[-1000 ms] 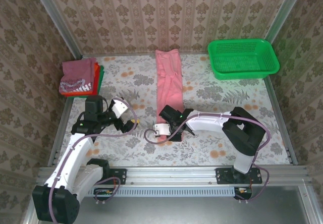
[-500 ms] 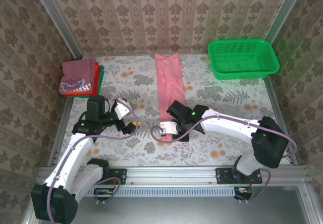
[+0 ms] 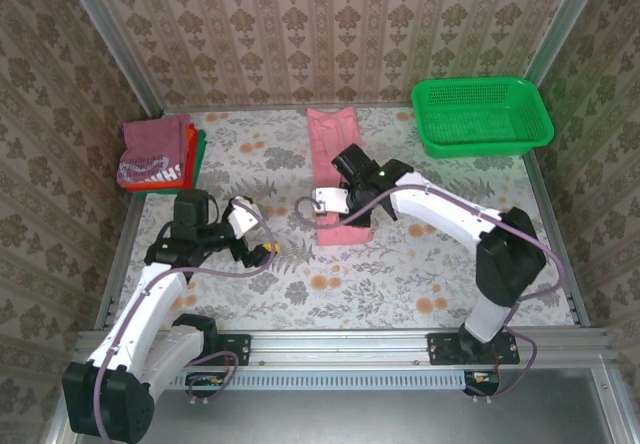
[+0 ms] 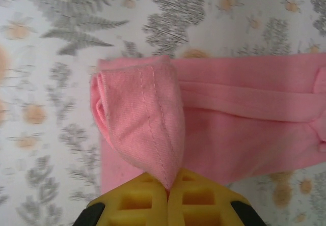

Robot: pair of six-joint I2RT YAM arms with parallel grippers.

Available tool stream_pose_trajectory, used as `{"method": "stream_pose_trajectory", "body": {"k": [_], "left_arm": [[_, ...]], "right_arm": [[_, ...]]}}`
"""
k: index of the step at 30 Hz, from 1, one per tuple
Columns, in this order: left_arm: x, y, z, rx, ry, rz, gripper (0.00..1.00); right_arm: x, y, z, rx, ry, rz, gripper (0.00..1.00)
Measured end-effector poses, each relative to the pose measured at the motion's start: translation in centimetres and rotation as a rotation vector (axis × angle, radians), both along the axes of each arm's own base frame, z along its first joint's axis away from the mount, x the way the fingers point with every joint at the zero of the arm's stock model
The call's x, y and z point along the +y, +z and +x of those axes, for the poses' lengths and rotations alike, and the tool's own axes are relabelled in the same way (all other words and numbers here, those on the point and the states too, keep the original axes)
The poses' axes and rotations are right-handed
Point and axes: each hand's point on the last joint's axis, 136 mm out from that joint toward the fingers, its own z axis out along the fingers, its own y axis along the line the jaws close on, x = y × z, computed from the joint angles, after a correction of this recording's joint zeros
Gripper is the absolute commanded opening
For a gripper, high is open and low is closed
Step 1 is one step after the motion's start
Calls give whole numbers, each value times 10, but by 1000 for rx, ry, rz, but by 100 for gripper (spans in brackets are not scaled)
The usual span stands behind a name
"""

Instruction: Fold and stack the t-shirts

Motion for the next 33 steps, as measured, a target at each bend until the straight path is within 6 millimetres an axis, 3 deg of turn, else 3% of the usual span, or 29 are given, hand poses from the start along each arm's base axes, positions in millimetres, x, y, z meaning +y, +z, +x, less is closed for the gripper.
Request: {"method": "stream_pose_trajectory", "body": {"k": [6, 14, 24, 33], "left_arm": [[0, -3, -1, 4, -1, 4, 100], [2, -5, 1, -2, 5, 6, 100], [4, -6, 6, -4, 18, 3, 100], [6, -5, 7, -5, 24, 2, 100]], "right_arm": [[-4, -4, 51, -52, -20, -29, 0], [-6, -1, 92, -102, -24, -26, 0], [10, -17, 128, -138, -23, -11, 0], [10, -44, 142, -121, -37, -21, 0]]}}
